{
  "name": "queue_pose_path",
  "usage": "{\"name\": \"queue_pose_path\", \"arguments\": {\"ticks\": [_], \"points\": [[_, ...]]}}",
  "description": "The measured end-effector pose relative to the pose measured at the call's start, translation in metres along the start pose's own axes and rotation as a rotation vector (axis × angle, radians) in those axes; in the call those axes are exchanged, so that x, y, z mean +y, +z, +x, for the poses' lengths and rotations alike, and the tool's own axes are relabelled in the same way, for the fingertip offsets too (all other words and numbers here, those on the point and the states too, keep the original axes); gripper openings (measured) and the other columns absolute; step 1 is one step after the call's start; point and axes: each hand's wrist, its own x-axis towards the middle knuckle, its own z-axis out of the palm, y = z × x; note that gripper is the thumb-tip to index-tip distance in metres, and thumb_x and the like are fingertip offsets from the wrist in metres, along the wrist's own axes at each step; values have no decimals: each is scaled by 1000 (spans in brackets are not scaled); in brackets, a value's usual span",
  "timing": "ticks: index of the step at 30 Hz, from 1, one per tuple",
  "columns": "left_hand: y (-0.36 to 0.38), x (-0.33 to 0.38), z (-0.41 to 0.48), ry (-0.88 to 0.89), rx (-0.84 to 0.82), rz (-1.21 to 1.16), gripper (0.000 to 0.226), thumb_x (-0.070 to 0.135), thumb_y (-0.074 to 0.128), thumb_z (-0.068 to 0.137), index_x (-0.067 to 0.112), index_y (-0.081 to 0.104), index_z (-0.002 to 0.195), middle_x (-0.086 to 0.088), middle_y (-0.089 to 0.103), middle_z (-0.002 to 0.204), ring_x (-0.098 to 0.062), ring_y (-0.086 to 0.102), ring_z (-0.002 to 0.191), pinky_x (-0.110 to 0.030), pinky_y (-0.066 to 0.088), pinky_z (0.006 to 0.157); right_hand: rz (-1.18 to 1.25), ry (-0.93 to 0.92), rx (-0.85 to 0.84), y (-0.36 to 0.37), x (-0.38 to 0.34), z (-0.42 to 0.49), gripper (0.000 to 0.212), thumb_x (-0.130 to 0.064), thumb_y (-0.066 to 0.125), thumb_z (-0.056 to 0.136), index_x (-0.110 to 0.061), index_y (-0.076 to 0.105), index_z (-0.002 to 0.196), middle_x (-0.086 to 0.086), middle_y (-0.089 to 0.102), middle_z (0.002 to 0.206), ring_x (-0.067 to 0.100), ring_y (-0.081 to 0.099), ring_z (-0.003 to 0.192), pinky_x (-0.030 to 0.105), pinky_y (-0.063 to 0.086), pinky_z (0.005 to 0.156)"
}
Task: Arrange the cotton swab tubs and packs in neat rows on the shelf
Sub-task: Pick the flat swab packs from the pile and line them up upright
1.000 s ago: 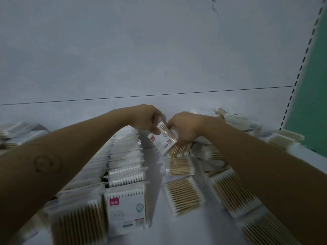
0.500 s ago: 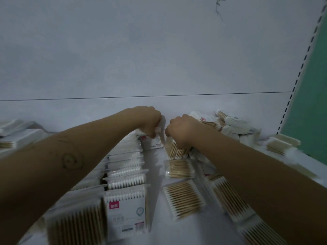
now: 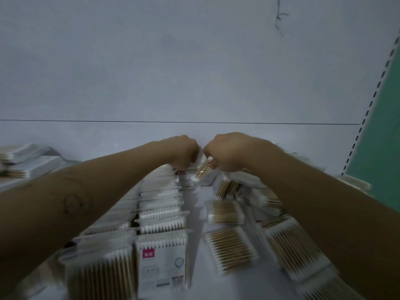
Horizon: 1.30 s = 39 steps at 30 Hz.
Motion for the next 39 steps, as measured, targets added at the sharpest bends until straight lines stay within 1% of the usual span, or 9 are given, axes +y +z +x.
{"name": "queue_pose_path", "arguments": {"ticks": [4, 8, 12, 15, 19, 22, 25, 34, 39], "points": [[-23, -3, -18, 43, -83, -425, 58, -4, 67, 78, 20, 51, 128, 8, 63, 106, -15, 59, 99, -28, 48, 89, 87, 62, 67, -6, 5, 6, 32, -38, 64, 91, -20, 62, 117, -2, 51, 96, 18, 53, 85, 29, 39, 68], [-20, 4, -27, 39, 36, -646, 66, 21, 86, 70, 22, 47, 123, 6, 62, 106, -13, 61, 97, -29, 51, 85, 437, 86, 210, -12, 14, 11, 26, -41, 73, 84, -19, 64, 75, -4, 58, 71, 20, 61, 73, 30, 44, 61], [-16, 6, -31, -27, 233, -871, 46, 13, 80, 76, 18, 55, 114, -8, 68, 100, -28, 67, 92, -44, 58, 80, 587, 121, 371, -16, 19, 6, 32, -47, 71, 84, -18, 72, 98, -4, 65, 86, 17, 63, 86, 33, 49, 77], [-17, 5, -37, -26, 212, -958, 53, 4, 78, 77, 18, 51, 119, -7, 61, 97, -26, 66, 80, -38, 60, 68, 417, 168, 392, -17, 24, -1, 45, -50, 64, 88, -24, 59, 124, -5, 62, 114, 15, 55, 104, 34, 46, 89], [-7, 6, -33, -42, 251, -768, 30, 14, 79, 78, 21, 55, 95, -3, 63, 99, -19, 62, 82, -31, 54, 68, 167, 150, 335, -14, 20, -13, 42, -41, 62, 91, -25, 55, 130, 0, 57, 128, 21, 49, 116, 33, 35, 95], [1, 10, -26, -46, 207, -438, 31, 30, 76, 81, 20, 60, 105, 2, 61, 104, -17, 55, 92, -28, 46, 78, 75, 140, 270, -7, 16, -21, 40, -39, 61, 92, -27, 55, 129, 0, 55, 131, 21, 47, 120, 34, 31, 98], [6, 13, -23, -37, 197, -247, 37, 31, 75, 80, 19, 62, 112, 4, 54, 99, -16, 49, 93, -27, 41, 77, 38, 115, 181, 2, 11, -25, 39, -40, 61, 92, -28, 55, 128, -2, 54, 131, 20, 45, 121, 35, 29, 101], [-11, 8, -19, -23, 179, -338, 34, 29, 80, 76, 22, 62, 104, 4, 61, 97, -17, 56, 90, -26, 41, 75, 278, 160, 203, 13, 3, -24, 44, -36, 63, 90, -28, 50, 131, -3, 58, 126, 18, 51, 113, 32, 34, 95], [0, 8, -20, -65, 157, -203, 31, 36, 79, 73, 20, 61, 93, 6, 60, 85, -17, 56, 82, -28, 45, 71, 207, 175, 227, 11, 3, -22, 41, -34, 60, 92, -28, 49, 132, -5, 59, 125, 19, 51, 117, 34, 30, 100]]}}
